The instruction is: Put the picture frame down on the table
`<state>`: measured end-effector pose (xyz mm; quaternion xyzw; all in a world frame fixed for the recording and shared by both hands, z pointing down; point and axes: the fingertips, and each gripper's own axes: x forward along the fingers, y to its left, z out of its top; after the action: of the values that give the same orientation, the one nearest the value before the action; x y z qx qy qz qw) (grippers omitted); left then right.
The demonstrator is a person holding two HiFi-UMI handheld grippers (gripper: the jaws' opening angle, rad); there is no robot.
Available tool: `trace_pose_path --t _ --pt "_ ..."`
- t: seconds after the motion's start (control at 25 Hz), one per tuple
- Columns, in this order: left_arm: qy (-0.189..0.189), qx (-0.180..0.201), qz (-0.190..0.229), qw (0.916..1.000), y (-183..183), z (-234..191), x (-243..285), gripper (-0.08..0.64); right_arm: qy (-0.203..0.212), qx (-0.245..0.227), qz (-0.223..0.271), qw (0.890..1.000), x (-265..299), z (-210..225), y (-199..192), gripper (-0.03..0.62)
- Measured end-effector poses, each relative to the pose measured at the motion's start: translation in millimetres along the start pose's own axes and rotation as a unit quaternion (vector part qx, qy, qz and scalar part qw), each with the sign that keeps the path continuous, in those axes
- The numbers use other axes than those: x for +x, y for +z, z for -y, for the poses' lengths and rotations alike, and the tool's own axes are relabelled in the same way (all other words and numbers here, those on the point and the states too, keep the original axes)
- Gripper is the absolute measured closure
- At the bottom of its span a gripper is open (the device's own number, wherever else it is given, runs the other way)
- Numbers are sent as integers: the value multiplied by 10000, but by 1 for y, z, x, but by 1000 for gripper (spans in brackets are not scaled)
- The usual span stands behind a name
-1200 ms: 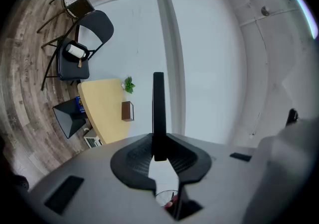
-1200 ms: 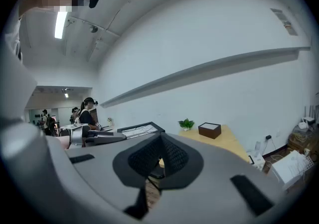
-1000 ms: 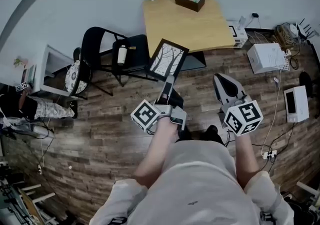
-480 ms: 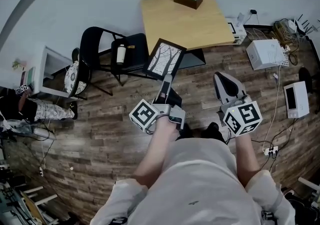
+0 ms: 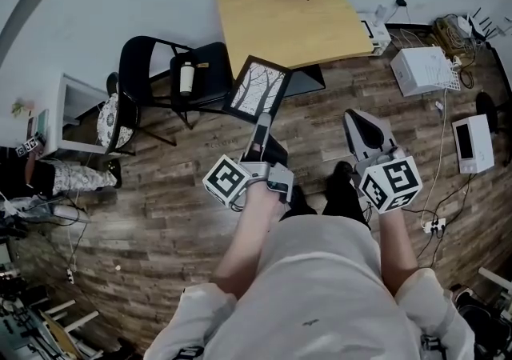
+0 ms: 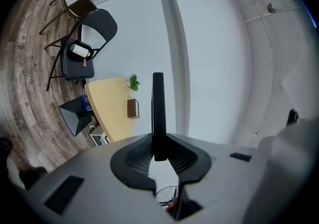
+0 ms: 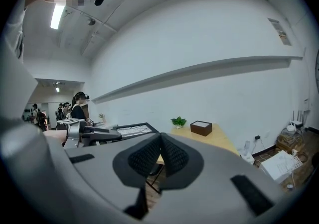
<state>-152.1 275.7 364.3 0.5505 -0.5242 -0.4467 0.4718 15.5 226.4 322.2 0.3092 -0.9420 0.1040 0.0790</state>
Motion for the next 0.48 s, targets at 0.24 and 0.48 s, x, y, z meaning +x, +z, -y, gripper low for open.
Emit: trace_pose_path --t 0.24,0.48 --pt "15 -19 -29 10000 -3 -3 18 492 -23 3 -20 10000 9 17 1 594" --pt "56 -39 -26 10000 -4 -5 51 492 14 -25 8 10000 27 47 10 594"
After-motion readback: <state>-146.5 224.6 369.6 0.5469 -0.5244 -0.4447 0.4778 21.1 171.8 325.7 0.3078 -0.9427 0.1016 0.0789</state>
